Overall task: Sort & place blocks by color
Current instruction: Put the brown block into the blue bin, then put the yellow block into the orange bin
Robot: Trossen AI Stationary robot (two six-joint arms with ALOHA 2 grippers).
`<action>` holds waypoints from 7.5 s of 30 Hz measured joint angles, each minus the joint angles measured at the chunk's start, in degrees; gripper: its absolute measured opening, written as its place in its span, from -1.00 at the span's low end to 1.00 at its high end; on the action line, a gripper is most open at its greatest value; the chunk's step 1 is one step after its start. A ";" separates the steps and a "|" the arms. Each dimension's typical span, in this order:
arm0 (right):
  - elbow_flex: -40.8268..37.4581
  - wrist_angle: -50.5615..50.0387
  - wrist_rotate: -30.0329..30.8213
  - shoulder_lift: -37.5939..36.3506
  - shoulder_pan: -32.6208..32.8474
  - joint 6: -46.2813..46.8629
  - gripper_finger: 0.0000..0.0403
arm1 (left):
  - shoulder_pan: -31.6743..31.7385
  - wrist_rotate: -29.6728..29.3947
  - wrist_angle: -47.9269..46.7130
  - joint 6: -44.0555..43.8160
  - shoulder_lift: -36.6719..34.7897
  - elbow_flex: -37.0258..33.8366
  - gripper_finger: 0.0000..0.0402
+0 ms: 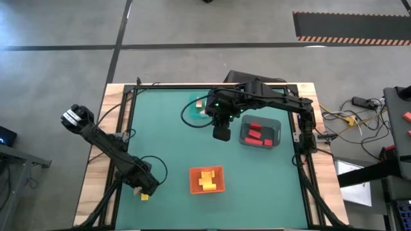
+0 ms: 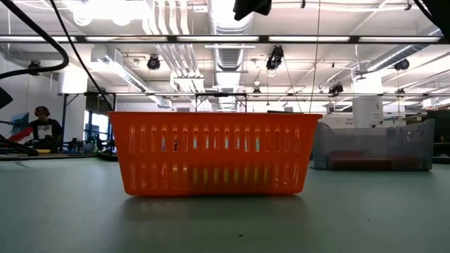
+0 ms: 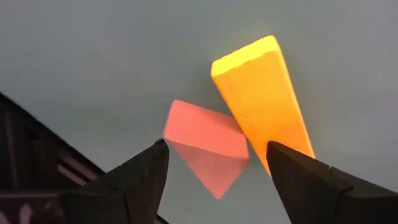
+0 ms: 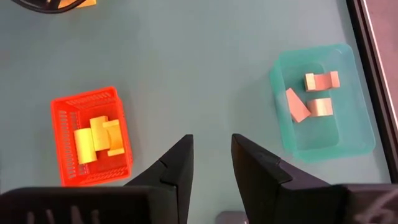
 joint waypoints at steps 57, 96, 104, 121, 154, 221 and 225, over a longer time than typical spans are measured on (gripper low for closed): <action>0.02 -0.22 0.47 -5.70 0.15 2.21 -0.66 | 4.62 -17.38 -5.00 4.63 -13.01 10.43 -0.54; -0.82 13.31 -0.17 -13.67 -0.28 -5.49 -0.66 | 38.64 -32.38 26.14 65.81 -14.79 24.91 -0.54; -9.22 18.48 -0.12 -18.09 -0.77 -5.56 -0.66 | 41.63 -32.35 34.10 69.06 -14.47 24.93 -0.54; -45.48 43.73 0.01 -39.46 -0.76 3.84 -0.66 | 49.07 -27.13 35.13 69.24 -8.35 27.57 -0.54; -55.36 47.36 -0.11 -47.41 -0.76 5.39 -0.66 | 69.15 -19.52 16.60 82.26 26.19 46.17 -0.54; -56.22 48.29 1.56 -43.66 -0.76 6.29 -0.66 | 62.40 -5.80 7.51 80.61 11.91 44.02 -0.17; -56.26 50.59 1.53 -41.85 -0.76 6.25 -0.66 | 58.58 -5.80 -3.66 78.98 7.26 43.35 -0.17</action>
